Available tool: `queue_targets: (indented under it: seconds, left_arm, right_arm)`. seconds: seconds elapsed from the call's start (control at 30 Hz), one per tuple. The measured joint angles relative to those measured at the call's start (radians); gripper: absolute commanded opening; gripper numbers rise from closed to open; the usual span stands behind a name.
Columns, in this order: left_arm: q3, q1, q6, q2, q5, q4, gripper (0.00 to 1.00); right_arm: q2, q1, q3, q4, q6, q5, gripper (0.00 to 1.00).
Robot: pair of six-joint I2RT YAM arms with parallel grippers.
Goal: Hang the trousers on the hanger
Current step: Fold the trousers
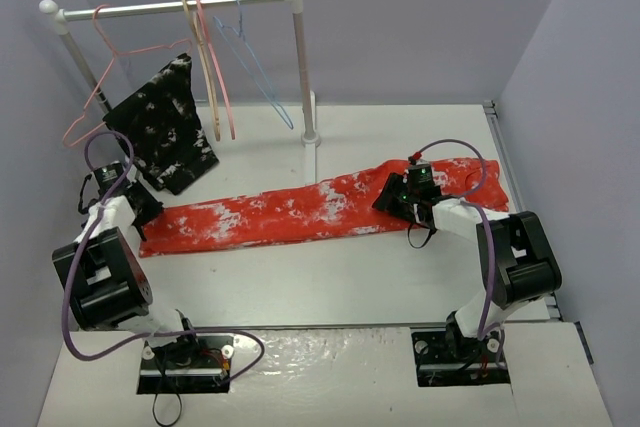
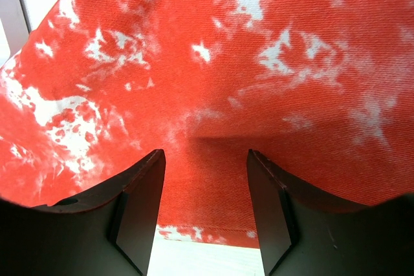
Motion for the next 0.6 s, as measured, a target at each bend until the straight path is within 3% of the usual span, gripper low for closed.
queue_targets:
  seconds: [0.1,0.3,0.5,0.6]
  left_arm:
    - [0.000,-0.013,-0.004,0.069,0.072,0.040,0.05]
    - [0.001,-0.016,-0.007,0.162,0.130,0.071,0.03]
    - [0.031,0.023,-0.006,0.179,0.067,0.043,0.04]
    - [0.056,0.048,-0.005,0.185,0.008,0.026,0.09]
  right_arm:
    - [0.001,0.000,-0.001,0.001,0.000,-0.011,0.50]
    - [0.003,-0.001,-0.015,0.022,0.003,-0.018,0.50]
    - [-0.010,-0.016,-0.033,0.034,0.005,-0.013,0.50]
    - [-0.021,-0.022,-0.038,0.022,0.005,0.001,0.51]
